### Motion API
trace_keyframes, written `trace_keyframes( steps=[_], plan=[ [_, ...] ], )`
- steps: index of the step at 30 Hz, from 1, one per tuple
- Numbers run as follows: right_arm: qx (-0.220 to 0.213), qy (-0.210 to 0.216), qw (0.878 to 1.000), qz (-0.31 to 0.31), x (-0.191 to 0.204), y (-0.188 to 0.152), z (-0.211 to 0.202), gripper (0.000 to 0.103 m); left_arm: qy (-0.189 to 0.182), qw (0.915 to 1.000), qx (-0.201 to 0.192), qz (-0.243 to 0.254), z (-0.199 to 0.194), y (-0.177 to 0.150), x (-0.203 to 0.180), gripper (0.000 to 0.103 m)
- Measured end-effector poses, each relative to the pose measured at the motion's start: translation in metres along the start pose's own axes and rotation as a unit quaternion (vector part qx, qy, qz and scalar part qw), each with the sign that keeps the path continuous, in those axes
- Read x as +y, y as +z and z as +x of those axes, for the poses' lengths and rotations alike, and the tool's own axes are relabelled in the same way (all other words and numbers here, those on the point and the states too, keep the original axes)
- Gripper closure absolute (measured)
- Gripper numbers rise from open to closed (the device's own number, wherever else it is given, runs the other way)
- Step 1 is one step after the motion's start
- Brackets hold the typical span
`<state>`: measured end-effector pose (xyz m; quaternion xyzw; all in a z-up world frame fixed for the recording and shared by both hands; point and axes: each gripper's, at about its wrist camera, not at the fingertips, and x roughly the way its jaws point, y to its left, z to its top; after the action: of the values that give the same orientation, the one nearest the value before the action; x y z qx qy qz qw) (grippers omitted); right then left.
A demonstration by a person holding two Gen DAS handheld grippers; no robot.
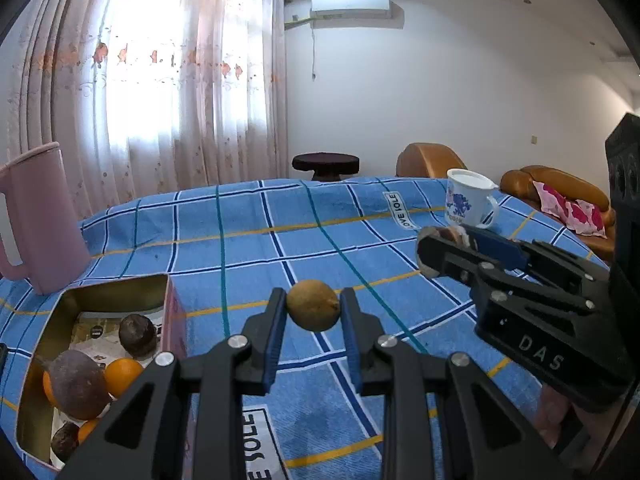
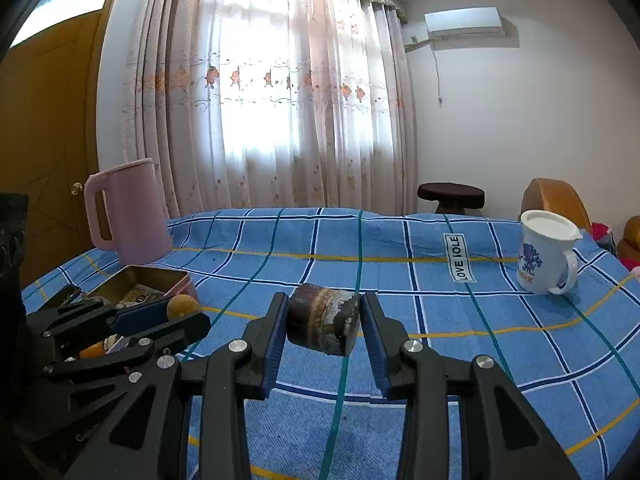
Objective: Organize fruits
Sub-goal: 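Lift the brown fruit and carry it over the tin with the left gripper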
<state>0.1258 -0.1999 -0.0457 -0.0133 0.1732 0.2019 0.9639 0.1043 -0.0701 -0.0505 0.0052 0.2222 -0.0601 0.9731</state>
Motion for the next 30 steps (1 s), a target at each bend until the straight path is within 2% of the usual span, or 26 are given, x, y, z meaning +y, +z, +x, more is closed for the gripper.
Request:
trace_keyframes(
  steps=[25,30],
  plan=[
    [-0.067,-0.016,0.997,-0.019,0.010,-0.002,-0.026,0.064,0.015,0.9974,-0.071,-0.007,-0.027,-0.004,0.003,0.075],
    [-0.068,-0.013,0.997,-0.018,0.015,-0.001,-0.027,0.064,0.014,0.9972,-0.072,-0.010,-0.032,-0.006,0.008,0.075]
  ],
)
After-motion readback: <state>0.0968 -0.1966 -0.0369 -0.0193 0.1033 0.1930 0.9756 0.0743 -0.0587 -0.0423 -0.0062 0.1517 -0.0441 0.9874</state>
